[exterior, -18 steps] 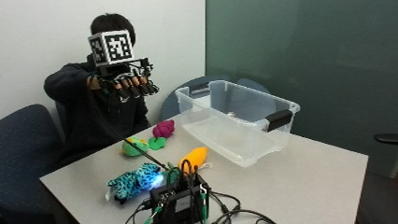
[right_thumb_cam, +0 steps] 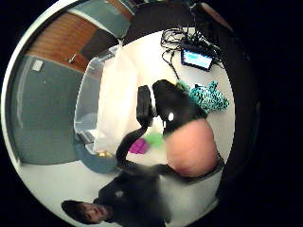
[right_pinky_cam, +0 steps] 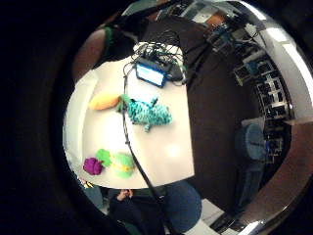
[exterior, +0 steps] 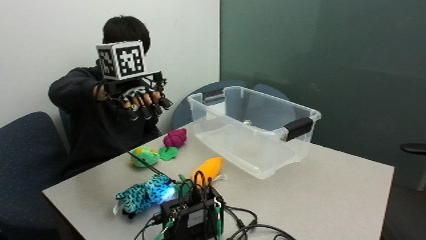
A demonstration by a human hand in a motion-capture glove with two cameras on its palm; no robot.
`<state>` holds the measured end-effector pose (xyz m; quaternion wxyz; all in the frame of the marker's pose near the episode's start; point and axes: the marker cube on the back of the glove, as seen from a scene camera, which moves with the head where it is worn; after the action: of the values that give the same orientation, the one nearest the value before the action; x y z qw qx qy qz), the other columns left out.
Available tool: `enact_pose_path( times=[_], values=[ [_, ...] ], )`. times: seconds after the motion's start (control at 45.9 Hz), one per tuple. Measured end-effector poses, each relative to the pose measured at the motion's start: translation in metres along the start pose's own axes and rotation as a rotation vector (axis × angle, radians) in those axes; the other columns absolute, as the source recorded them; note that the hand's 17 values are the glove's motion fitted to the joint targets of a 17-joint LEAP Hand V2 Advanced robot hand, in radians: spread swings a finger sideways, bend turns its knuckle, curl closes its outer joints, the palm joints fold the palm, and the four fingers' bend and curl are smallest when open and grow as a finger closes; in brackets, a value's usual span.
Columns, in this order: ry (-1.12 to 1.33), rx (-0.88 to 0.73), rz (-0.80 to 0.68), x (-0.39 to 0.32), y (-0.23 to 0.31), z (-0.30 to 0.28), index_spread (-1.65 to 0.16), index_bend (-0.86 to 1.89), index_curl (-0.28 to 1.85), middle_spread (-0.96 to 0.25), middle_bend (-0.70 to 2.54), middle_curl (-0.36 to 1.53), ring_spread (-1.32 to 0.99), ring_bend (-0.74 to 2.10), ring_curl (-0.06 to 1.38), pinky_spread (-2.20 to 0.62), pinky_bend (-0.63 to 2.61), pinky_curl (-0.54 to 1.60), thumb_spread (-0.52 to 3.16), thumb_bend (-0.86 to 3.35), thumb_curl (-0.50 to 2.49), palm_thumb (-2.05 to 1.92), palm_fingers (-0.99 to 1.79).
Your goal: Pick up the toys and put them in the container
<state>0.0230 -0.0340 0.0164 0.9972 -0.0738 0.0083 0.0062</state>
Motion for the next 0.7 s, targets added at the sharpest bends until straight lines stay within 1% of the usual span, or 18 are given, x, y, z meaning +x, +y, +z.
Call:
enact_pose_path(
  times=[0.044, 0.327, 0.523, 0.632, 0.697],
  values=[
    [-0.020, -0.005, 0.002, -0.001, 0.008, 0.010, -0.22, 0.13, 0.13, -0.03, 0.26, 0.17, -0.14, 0.42, 0.15, -0.03, 0.58, 0.24, 1.32, 0.04, 0.12, -0.01, 0.28],
    [-0.066, -0.072, 0.016, 0.035, -0.014, 0.070, -0.25, 0.14, 0.17, -0.03, 0.27, 0.23, -0.14, 0.48, 0.19, -0.02, 0.63, 0.28, 1.41, -0.01, 0.17, -0.02, 0.17],
    [-0.074, -0.141, 0.015, 0.056, -0.023, 0.138, -0.26, 0.15, 0.19, -0.03, 0.28, 0.27, -0.14, 0.51, 0.21, -0.02, 0.67, 0.30, 1.41, -0.02, 0.19, -0.03, 0.09],
    [-0.089, -0.201, -0.015, 0.062, -0.026, 0.177, -0.26, 0.17, 0.21, -0.05, 0.30, 0.29, -0.13, 0.47, 0.20, -0.01, 0.66, 0.31, 1.34, -0.04, 0.20, -0.06, 0.04],
    [-0.100, -0.206, -0.049, 0.063, -0.026, 0.197, -0.27, 0.17, 0.22, -0.05, 0.32, 0.30, -0.13, 0.45, 0.20, -0.01, 0.66, 0.31, 1.28, -0.06, 0.20, -0.07, 0.03]
  ],
)
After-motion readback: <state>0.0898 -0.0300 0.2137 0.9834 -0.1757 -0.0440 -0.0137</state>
